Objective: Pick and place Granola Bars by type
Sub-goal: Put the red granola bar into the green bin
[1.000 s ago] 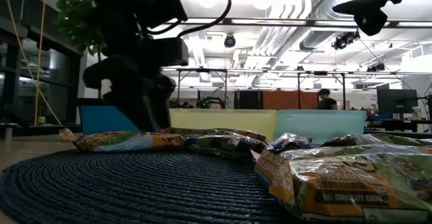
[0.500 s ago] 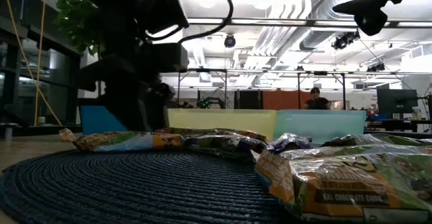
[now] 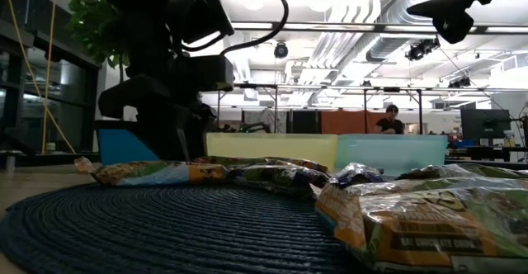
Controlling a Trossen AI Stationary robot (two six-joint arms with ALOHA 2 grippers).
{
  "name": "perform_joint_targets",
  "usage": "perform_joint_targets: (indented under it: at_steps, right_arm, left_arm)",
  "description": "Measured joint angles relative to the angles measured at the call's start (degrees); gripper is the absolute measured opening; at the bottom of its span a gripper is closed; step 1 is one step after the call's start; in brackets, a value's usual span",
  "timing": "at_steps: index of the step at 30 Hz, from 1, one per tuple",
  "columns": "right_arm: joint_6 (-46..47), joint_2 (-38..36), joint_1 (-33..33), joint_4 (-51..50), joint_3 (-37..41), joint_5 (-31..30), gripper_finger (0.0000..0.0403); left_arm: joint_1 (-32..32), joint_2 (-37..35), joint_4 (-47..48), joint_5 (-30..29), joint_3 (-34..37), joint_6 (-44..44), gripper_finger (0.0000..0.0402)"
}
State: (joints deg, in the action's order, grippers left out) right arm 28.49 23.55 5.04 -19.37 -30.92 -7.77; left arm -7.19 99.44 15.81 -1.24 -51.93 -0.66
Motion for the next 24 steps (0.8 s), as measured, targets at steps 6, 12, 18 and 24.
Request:
perform_joint_targets:
  at_steps: [6,12,18,24]
  right_arm:
    - [0.0,0.0,0.0,0.0,0.0,0.1,0.0200]
    - [0.0,0.0,0.0,0.0,0.0,0.1,0.0200]
    - [0.0,0.0,0.0,0.0,0.0,0.4,0.0200]
    - [0.2,0.0,0.0,0.0,0.0,0.5,0.0200]
  left_arm:
    - [0.0,0.0,0.0,0.4,0.0,0.3,0.0196]
    - [0.1,0.0,0.0,0.4,0.1,1.4,0.0170]
    - [0.1,0.1,0.0,0.4,0.1,1.5,0.0150]
    - [0.1,0.1,0.0,0.4,0.1,2.1,0.0138]
